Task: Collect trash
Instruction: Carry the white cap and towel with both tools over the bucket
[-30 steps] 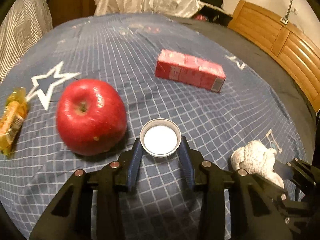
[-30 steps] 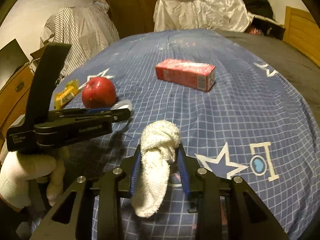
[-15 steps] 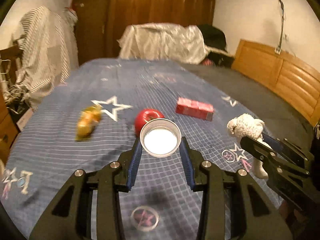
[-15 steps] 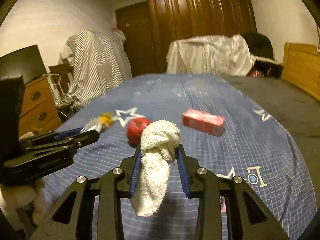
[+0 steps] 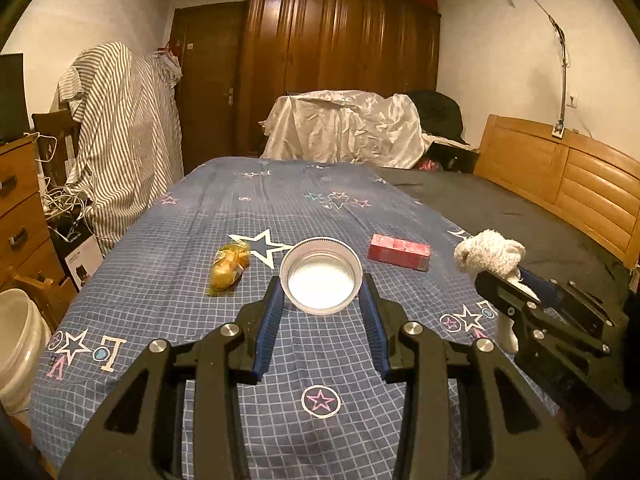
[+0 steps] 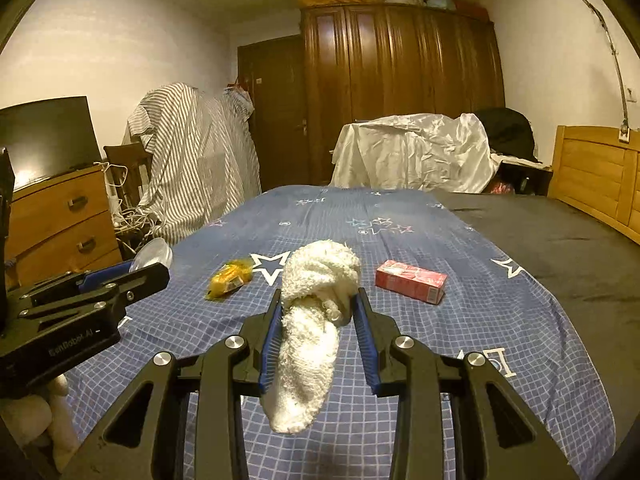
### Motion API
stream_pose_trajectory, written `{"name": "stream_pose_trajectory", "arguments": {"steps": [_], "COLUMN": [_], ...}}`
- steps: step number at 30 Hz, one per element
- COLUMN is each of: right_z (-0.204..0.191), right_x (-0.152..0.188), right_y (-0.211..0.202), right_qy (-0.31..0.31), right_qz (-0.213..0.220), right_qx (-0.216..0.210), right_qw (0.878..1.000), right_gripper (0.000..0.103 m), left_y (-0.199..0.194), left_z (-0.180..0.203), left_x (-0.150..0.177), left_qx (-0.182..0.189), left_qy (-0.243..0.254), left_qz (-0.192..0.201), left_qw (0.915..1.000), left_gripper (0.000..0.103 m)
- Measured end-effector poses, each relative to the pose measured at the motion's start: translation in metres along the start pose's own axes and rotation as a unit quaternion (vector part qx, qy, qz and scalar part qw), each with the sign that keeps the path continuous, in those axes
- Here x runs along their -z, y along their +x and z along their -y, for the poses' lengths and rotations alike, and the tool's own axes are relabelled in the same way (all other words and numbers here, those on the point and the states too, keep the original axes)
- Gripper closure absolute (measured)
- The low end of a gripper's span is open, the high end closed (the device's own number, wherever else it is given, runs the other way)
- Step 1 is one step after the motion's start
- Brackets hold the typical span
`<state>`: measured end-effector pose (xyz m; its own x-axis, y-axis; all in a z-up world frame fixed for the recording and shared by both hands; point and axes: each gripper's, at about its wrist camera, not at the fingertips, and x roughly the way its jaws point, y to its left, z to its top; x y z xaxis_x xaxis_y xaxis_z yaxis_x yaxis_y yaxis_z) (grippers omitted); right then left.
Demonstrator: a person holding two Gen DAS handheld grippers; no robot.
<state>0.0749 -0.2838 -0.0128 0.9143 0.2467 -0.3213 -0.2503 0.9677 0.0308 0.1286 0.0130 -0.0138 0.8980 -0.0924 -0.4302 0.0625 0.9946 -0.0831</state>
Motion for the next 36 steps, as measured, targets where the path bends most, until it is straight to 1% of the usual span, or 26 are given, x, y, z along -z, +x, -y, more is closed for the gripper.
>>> {"name": "stream_pose_trajectory", "arguments": {"steps": [4, 8, 11, 12, 18, 23, 24, 28, 29, 33, 36], "right_z": [-0.011, -0.042, -0.077, -0.095, -0.186, -0.274, -0.296, -0.366, -0.387, -0.454, -0.503], "right_x": [-0.012, -0.029, -0.045, -0.051, -0.081, -0.100, -0.103, -0.112, -0.113, -0.113, -0.108], "right_y": [0.000, 0.008, 0.015, 0.018, 0.036, 0.047, 0.050, 0.062, 0.065, 0.086, 0.111], "right_qy": [-0.007, -0.020, -0.031, -0.038, -0.060, -0.091, -0.098, -0.120, -0.126, -0.147, -0.169], "right_qz": [0.001, 0.000, -0.001, 0.000, -0.007, -0.023, -0.027, -0.049, -0.059, -0.093, -0.124], "right_qx": [-0.015, -0.049, -0.084, -0.099, -0.170, -0.228, -0.241, -0.283, -0.297, -0.327, -0.343], "right_qw": [1.000, 0.999, 0.996, 0.994, 0.984, 0.969, 0.965, 0.950, 0.945, 0.929, 0.916], "right_gripper": [0.068, 0.068, 0.068, 0.068, 0.068, 0.068, 0.068, 0.068, 0.068, 0.068, 0.068], "left_y": [-0.009, -0.020, -0.033, -0.039, -0.069, -0.098, -0.107, -0.131, -0.136, -0.150, -0.155], "left_z": [-0.017, -0.047, -0.079, -0.094, -0.162, -0.226, -0.244, -0.293, -0.304, -0.343, -0.374], "left_x": [0.000, -0.006, -0.012, -0.014, -0.020, -0.020, -0.020, -0.017, -0.015, -0.008, -0.001], "left_qx": [-0.013, -0.041, -0.070, -0.084, -0.138, -0.185, -0.197, -0.229, -0.236, -0.257, -0.268], "left_qy": [-0.009, -0.021, -0.032, -0.037, -0.062, -0.089, -0.099, -0.123, -0.128, -0.147, -0.161], "left_qz": [0.004, 0.008, 0.014, 0.016, 0.019, 0.019, 0.020, 0.016, 0.013, 0.000, -0.021], "left_qw": [0.9999, 0.9989, 0.9970, 0.9957, 0.9883, 0.9786, 0.9752, 0.9655, 0.9633, 0.9552, 0.9497], "left_gripper": [0.066, 0.066, 0.066, 0.066, 0.066, 0.066, 0.066, 0.066, 0.066, 0.066, 0.066]}}
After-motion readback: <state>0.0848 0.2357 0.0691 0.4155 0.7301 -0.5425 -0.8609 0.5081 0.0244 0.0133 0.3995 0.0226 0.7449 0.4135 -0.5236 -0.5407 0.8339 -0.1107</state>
